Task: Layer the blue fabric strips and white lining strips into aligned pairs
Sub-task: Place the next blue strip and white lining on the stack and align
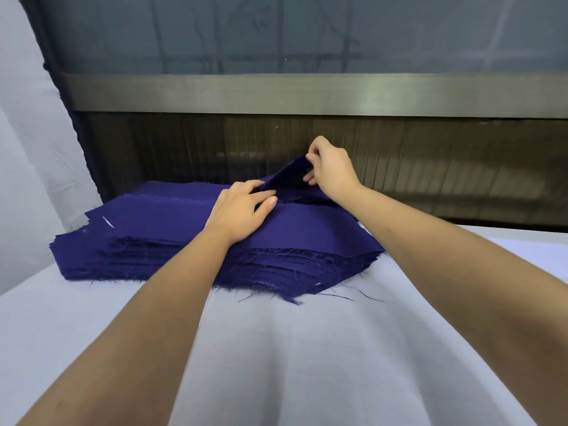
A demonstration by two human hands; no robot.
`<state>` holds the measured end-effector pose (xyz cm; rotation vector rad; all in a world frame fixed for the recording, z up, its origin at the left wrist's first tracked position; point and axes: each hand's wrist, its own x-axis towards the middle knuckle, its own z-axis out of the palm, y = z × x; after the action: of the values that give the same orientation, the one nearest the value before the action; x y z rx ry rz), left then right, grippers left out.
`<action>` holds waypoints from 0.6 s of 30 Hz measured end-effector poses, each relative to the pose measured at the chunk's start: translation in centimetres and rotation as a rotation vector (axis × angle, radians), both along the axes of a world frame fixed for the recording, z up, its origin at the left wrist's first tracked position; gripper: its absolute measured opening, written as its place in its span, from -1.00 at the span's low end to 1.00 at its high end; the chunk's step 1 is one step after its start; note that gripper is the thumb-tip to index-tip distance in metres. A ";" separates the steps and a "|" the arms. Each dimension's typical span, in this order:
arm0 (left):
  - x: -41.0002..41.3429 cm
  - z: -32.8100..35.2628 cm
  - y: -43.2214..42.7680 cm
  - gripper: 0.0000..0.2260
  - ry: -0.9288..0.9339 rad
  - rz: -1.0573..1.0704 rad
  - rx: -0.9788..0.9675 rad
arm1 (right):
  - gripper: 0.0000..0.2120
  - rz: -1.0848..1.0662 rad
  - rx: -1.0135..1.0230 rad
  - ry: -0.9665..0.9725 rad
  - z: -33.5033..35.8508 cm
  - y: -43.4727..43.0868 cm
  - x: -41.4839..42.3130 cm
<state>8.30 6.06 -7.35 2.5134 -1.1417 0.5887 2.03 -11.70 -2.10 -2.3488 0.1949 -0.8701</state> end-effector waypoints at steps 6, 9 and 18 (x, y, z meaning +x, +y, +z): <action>0.6 -0.2 -0.4 -0.55 -0.014 0.143 0.041 | -0.88 0.032 0.114 -0.139 -2.1 0.0 -1.1; 0.6 -0.4 -0.3 -0.56 -0.040 0.181 0.008 | -0.80 0.001 0.302 -0.226 -2.8 -0.7 -1.8; -0.7 0.7 -0.7 -0.68 -0.459 0.216 0.198 | -0.74 -0.085 0.446 -0.296 -4.1 -5.1 -7.8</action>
<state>7.63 5.38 -6.69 2.7768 -1.1233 1.2149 -5.77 -16.83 -6.24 -1.7901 0.3289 -1.0778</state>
